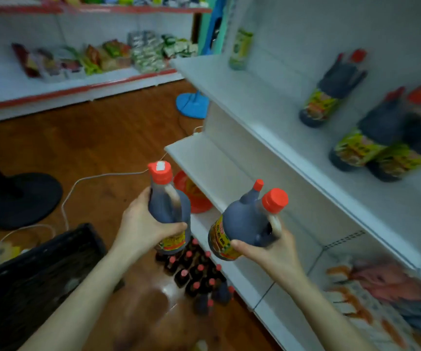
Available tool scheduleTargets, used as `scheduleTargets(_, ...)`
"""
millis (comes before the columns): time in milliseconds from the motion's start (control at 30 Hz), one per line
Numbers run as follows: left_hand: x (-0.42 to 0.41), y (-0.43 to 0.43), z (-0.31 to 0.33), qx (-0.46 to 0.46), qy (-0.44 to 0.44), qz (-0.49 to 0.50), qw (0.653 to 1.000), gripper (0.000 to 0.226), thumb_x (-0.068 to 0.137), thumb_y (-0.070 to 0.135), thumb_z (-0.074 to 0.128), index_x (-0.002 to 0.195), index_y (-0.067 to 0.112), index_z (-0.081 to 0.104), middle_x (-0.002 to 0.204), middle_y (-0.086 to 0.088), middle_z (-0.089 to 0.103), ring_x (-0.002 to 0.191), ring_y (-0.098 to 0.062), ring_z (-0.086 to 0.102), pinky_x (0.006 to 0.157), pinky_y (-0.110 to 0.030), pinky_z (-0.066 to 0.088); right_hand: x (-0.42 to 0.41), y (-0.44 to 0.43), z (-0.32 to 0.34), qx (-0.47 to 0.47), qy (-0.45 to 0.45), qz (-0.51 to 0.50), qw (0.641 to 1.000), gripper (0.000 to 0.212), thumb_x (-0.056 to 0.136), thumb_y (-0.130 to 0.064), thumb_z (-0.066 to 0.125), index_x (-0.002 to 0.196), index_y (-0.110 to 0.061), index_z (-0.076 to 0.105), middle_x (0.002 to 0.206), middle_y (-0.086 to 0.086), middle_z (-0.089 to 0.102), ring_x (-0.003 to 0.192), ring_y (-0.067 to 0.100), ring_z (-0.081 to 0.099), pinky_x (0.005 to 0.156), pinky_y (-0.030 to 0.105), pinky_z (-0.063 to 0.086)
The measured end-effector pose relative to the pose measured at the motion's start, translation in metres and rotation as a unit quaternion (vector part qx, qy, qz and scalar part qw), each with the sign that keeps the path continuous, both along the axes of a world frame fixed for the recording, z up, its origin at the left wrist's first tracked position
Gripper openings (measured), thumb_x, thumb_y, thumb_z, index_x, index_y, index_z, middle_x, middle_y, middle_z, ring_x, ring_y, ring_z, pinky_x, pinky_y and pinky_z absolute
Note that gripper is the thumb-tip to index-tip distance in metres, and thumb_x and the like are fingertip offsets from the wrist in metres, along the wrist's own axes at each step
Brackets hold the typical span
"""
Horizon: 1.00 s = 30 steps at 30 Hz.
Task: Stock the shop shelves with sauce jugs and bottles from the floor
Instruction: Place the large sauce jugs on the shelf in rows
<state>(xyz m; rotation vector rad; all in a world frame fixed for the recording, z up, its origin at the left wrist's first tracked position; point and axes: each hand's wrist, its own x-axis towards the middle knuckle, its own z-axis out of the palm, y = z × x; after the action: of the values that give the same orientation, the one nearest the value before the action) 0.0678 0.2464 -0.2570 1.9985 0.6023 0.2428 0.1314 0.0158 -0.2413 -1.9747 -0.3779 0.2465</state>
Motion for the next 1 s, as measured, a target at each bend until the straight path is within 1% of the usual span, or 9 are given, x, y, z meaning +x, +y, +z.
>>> scheduleTargets(167,0.057,-0.067,0.035,0.008,-0.031,-0.081,0.996,0.073,0.054,0.025,0.088,0.115,0.024,0.049,0.102,0.013,0.051,0.097,-0.011,0.051,0.076,-0.028,0.041,0.029,-0.069,0.03,0.003,-0.033,-0.048,0.998,0.066,0.06,-0.016,0.087,0.108,-0.041,0.05,0.113,-0.022,0.056,0.104,-0.012,0.053,0.073,0.008,0.046)
scheduleTargets(333,0.117,-0.108,0.064,0.01,-0.054,-0.163,0.985,0.079,0.054,0.028,0.087,0.122,0.021,0.047,0.104,0.01,0.052,0.095,-0.011,0.05,0.076,-0.029,0.043,0.051,-0.115,0.06,0.041,-0.065,-0.125,0.989,0.065,0.06,-0.006,0.084,0.113,-0.025,0.053,0.11,-0.021,0.056,0.095,-0.02,0.052,0.069,0.003,0.043)
scheduleTargets(433,0.156,-0.124,0.08,0.008,-0.073,-0.21,0.975,0.075,0.055,0.027,0.087,0.119,0.023,0.048,0.104,0.008,0.055,0.093,-0.012,0.053,0.072,-0.026,0.044,0.065,-0.138,0.072,0.03,-0.091,-0.192,0.977,0.065,0.059,-0.012,0.085,0.113,-0.027,0.052,0.107,-0.025,0.055,0.091,-0.01,0.055,0.067,0.001,0.042)
scheduleTargets(533,0.194,-0.138,0.096,0.013,-0.099,-0.247,0.964,0.077,0.049,0.028,0.089,0.116,0.02,0.051,0.1,0.007,0.057,0.09,-0.013,0.055,0.062,-0.018,0.042,0.08,-0.152,0.083,0.027,-0.115,-0.241,0.963,0.065,0.058,-0.014,0.086,0.108,-0.034,0.051,0.108,-0.025,0.055,0.098,-0.011,0.051,0.071,0.003,0.044)
scheduleTargets(633,0.229,-0.15,0.106,0.015,-0.11,-0.269,0.957,0.077,0.05,0.028,0.088,0.117,0.018,0.051,0.101,0.006,0.056,0.09,-0.015,0.054,0.069,-0.027,0.043,0.092,-0.162,0.091,0.034,-0.126,-0.292,0.948,0.059,0.058,-0.013,0.086,0.1,-0.037,0.052,0.104,-0.024,0.057,0.096,-0.011,0.056,0.074,0.009,0.046)
scheduleTargets(733,0.257,-0.162,0.111,0.025,-0.119,-0.285,0.951,0.079,0.052,0.029,0.087,0.12,0.016,0.049,0.104,0.003,0.056,0.092,-0.017,0.054,0.075,-0.033,0.047,0.105,-0.169,0.098,0.036,-0.149,-0.345,0.926,0.06,0.059,-0.009,0.085,0.092,-0.042,0.047,0.097,-0.03,0.051,0.082,-0.025,0.05,0.067,-0.002,0.042)
scheduleTargets(833,0.278,-0.173,0.109,0.011,-0.12,-0.307,0.944,0.081,0.054,0.027,0.088,0.122,0.014,0.047,0.106,0.003,0.055,0.095,-0.017,0.054,0.077,-0.035,0.049,0.118,-0.178,0.1,0.03,-0.162,-0.369,0.915,0.062,0.061,-0.006,0.083,0.1,-0.035,0.044,0.094,-0.033,0.045,0.078,-0.021,0.046,0.065,-0.004,0.038)
scheduleTargets(933,0.292,-0.183,0.103,0.017,-0.109,-0.317,0.942,0.074,0.056,0.025,0.087,0.119,0.014,0.048,0.103,0.003,0.055,0.093,-0.017,0.053,0.073,-0.032,0.046,0.134,-0.188,0.098,0.022,-0.146,-0.377,0.915,0.06,0.061,-0.008,0.084,0.104,-0.029,0.046,0.094,-0.03,0.049,0.081,-0.015,0.049,0.065,0.003,0.042)
scheduleTargets(1000,0.297,-0.188,0.099,0.019,-0.107,-0.309,0.945,0.074,0.057,0.025,0.086,0.119,0.013,0.048,0.101,0.004,0.054,0.093,-0.018,0.054,0.075,-0.033,0.048,0.145,-0.196,0.095,0.013,-0.128,-0.37,0.92,0.058,0.059,-0.013,0.085,0.106,-0.024,0.053,0.095,-0.02,0.058,0.087,-0.002,0.057,0.069,0.013,0.044)
